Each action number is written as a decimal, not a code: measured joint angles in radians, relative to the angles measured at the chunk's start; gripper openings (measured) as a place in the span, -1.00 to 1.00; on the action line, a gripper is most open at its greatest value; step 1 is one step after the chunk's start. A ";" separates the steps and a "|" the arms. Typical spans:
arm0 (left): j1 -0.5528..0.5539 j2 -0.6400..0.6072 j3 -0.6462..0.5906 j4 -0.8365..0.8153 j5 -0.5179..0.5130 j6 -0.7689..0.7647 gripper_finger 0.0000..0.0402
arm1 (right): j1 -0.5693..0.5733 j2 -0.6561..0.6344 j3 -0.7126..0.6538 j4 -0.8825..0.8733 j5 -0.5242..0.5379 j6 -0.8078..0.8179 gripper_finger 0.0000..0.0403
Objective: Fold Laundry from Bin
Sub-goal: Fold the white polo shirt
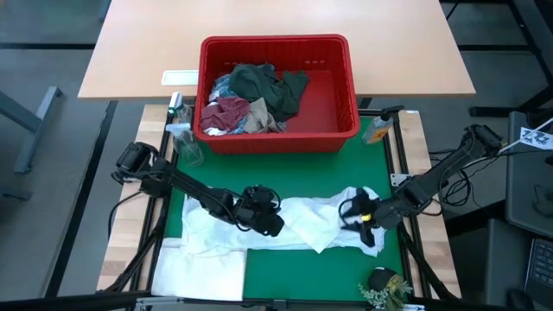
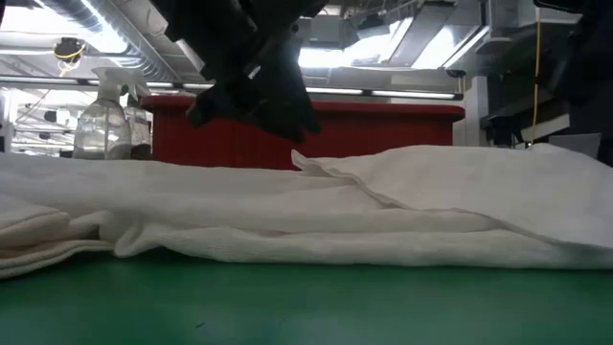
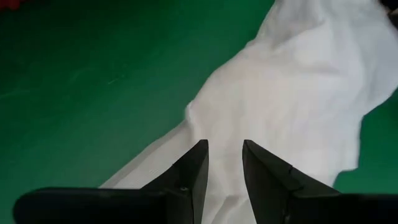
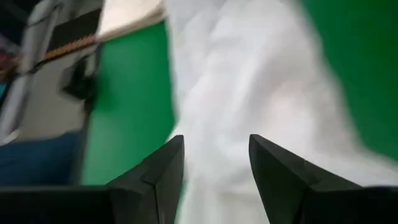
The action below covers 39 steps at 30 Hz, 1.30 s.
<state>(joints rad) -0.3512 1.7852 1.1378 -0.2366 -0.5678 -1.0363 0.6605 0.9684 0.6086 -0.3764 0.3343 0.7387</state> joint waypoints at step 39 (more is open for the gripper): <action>0.001 0.062 0.000 0.081 0.010 -0.001 -0.53 | -0.156 0.128 0.000 -0.359 0.257 -0.430 -0.10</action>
<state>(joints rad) -0.3500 1.8473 1.1381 -0.1555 -0.5575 -1.0374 0.5045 1.0969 0.6083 -0.7353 0.5914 0.3084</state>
